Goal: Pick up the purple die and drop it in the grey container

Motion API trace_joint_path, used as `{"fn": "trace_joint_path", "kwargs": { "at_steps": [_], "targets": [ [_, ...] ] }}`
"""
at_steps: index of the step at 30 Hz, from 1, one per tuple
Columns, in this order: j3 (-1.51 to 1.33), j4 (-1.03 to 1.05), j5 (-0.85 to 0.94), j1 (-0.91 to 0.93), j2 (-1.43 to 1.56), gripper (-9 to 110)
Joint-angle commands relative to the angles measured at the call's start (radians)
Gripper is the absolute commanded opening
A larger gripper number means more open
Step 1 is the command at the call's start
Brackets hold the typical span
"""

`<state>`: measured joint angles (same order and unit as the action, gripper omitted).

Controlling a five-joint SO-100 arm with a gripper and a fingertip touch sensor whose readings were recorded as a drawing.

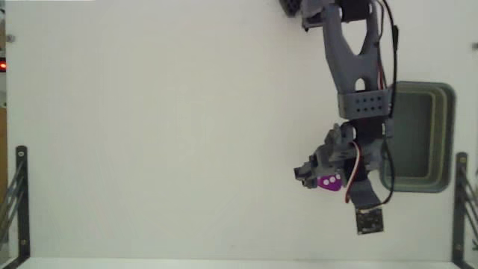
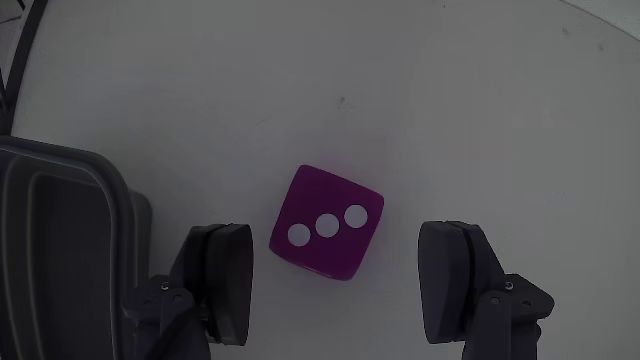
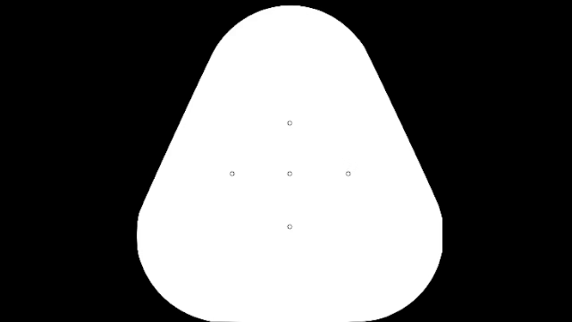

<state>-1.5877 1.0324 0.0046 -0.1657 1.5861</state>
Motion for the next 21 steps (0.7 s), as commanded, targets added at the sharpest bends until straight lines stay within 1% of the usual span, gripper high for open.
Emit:
{"fn": "trace_joint_path", "kwargs": {
  "at_steps": [1, 21],
  "targets": [
    [0.041, -0.013, -0.005, -0.011, 0.031, 110],
    [0.007, -0.044, -0.005, -0.011, 0.034, 110]
  ]
}}
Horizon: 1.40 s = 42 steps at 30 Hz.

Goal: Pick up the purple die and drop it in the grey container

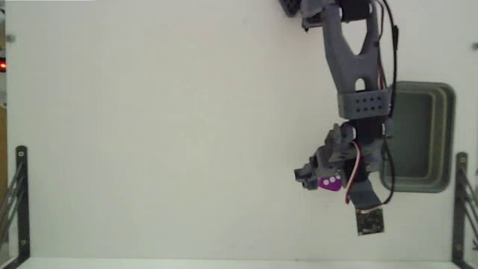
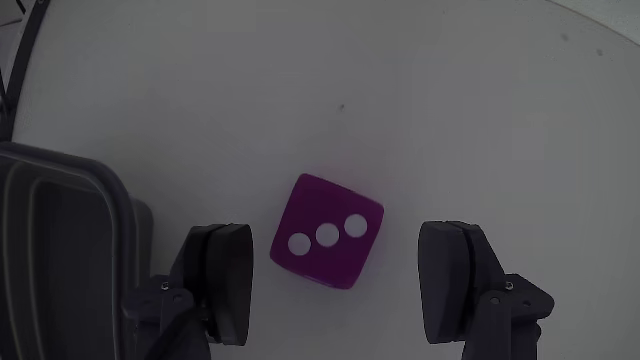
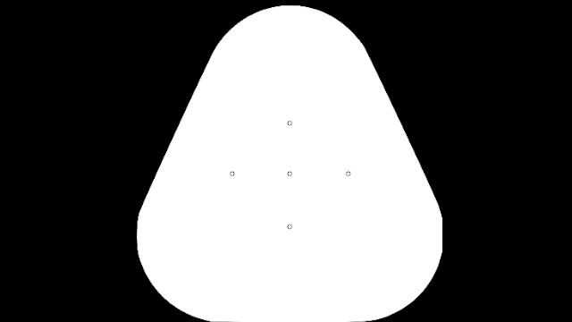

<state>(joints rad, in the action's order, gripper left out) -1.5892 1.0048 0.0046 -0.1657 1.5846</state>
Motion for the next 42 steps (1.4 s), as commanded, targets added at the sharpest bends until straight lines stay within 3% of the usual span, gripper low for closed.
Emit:
{"fn": "trace_joint_path", "kwargs": {
  "at_steps": [1, 42],
  "targets": [
    [0.005, -0.019, -0.005, -0.011, 0.035, 110],
    [-0.098, -0.124, -0.005, -0.011, 0.034, 110]
  ]
}}
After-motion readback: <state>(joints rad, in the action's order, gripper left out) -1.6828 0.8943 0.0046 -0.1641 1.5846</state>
